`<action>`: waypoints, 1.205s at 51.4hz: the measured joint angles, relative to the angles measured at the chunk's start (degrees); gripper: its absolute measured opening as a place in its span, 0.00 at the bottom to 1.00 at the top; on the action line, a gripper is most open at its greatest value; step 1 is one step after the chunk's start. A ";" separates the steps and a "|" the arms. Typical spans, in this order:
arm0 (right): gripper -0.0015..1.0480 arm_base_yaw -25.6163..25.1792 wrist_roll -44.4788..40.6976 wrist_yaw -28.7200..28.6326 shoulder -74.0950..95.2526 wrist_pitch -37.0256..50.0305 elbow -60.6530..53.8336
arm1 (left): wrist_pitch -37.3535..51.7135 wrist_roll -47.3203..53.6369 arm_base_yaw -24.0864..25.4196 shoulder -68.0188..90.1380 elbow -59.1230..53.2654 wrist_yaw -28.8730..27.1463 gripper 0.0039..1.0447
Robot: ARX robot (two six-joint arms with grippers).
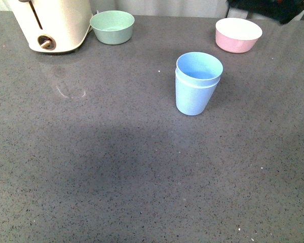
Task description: Stack blue cups with both arms
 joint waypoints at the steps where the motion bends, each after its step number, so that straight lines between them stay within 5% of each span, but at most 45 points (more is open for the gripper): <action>1: 0.85 -0.26 0.33 0.17 -0.83 0.66 -0.55 | 0.00 0.00 0.00 0.00 0.00 0.00 0.92; 4: 0.93 -1.84 2.95 0.85 -5.81 4.39 -3.96 | 0.00 0.00 0.00 0.00 0.00 0.00 0.92; 13: 0.91 -5.11 11.23 4.81 -24.06 11.06 -17.75 | 0.00 0.00 0.00 0.00 0.00 -0.02 0.92; 18: 0.71 -4.33 21.99 22.51 -27.39 27.45 -26.21 | 0.00 0.00 0.00 0.00 0.00 0.00 0.92; 25: 0.53 -5.88 25.75 23.30 -30.53 31.30 -33.22 | 0.00 0.00 0.00 0.00 0.00 -0.02 0.92; 38: 0.02 -9.09 27.52 20.00 -39.60 33.22 -44.61 | 0.00 0.00 0.00 0.00 0.00 0.00 0.92; 62: 0.02 -14.14 27.71 15.10 -53.48 28.35 -53.37 | -0.02 0.00 0.00 0.00 0.00 0.00 0.92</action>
